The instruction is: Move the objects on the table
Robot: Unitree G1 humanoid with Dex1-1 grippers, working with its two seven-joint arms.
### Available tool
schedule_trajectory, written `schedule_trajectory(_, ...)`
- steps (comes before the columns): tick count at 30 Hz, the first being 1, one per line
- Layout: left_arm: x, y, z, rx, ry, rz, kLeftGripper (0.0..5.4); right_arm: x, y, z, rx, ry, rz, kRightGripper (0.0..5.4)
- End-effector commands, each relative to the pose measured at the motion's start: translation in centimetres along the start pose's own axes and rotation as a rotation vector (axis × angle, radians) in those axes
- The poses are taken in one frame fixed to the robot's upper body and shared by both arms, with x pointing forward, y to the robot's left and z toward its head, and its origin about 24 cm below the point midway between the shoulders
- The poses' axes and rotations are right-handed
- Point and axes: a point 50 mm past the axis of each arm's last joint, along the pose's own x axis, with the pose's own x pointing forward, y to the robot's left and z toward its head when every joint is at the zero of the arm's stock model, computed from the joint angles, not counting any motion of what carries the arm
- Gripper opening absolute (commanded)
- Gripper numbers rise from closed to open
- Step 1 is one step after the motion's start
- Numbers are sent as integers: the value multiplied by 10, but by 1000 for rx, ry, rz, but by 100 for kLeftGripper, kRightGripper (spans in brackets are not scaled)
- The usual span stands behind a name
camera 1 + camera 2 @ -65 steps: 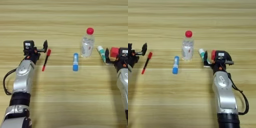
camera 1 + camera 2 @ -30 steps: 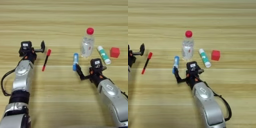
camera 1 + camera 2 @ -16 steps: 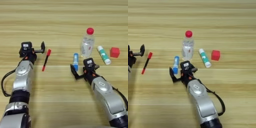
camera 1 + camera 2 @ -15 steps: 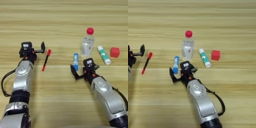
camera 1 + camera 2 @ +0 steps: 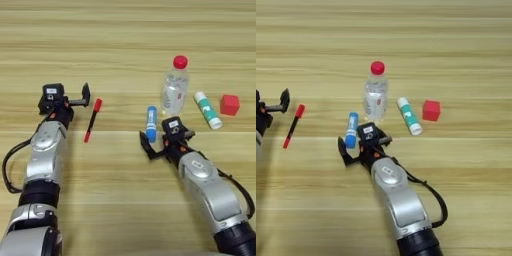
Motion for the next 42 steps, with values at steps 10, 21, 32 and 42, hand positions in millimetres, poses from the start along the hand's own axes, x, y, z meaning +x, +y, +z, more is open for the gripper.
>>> schedule_trajectory(10,3,1,5,8,-20,1,539,10,0,-11,26,71,-22,540)
schedule_trajectory(21,2,1,5,8,-21,-1,540,13,0,-17,76,115,-17,496)
schedule_trajectory(32,2,1,5,8,-23,0,540,13,1,-23,83,150,-11,383)
schedule_trajectory(42,2,1,6,6,-26,-2,540,14,-1,-26,84,175,-15,285)
